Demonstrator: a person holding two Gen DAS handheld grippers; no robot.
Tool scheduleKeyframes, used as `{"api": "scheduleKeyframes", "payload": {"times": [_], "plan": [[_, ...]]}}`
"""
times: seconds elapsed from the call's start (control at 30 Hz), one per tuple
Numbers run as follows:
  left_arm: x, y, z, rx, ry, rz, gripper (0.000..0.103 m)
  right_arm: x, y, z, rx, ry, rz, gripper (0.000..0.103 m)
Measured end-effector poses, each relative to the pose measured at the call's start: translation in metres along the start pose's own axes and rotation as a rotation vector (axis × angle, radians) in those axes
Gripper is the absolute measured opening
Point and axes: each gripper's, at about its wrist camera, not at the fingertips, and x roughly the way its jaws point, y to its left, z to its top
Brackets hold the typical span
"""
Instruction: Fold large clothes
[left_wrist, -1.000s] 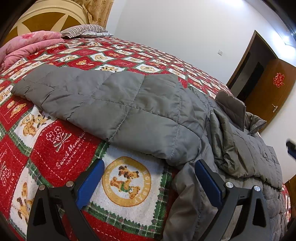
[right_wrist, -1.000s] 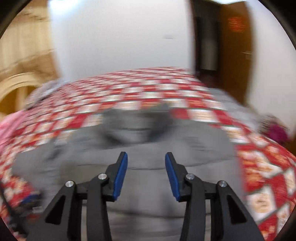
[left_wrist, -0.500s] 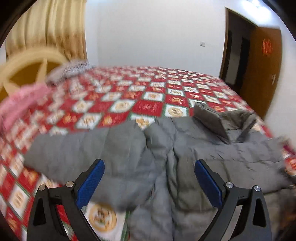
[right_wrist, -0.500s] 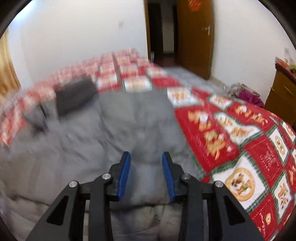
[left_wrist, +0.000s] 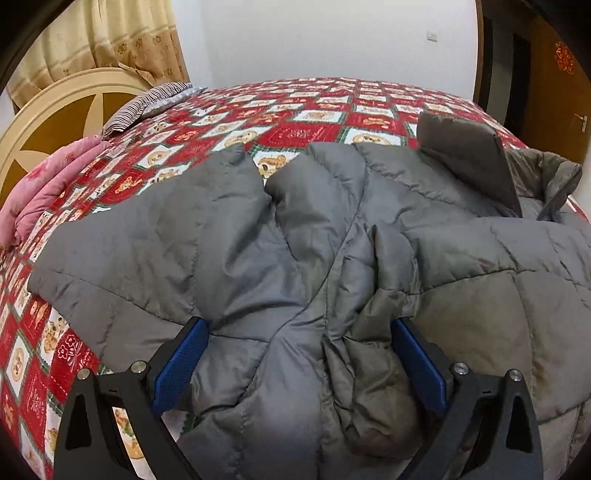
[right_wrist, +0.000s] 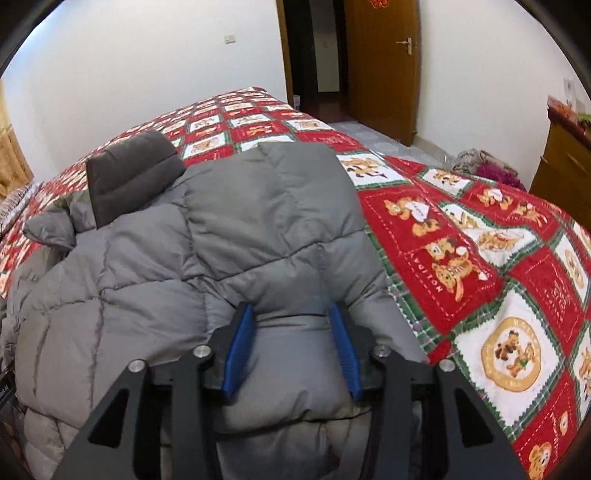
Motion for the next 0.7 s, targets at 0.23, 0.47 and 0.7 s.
{"api": "scheduleKeyframes", "payload": {"times": [0.23, 0.47, 0.7], "plan": [[-0.058, 0.086, 0.008, -0.266, -0.110, -0.176, 0.100, -0.003, -0.006, -0.003, 0.006, -0.010, 0.038, 0.058], [-0.059, 0.265, -0.001, -0.785, -0.161, 0.046, 0.100, -0.004, -0.002, -0.003, 0.001, -0.011, 0.033, 0.060], [0.006, 0.317, -0.017, -1.053, -0.018, 0.047, 0.099, -0.002, 0.000, -0.003, -0.020, -0.009, 0.027, 0.064]]}}
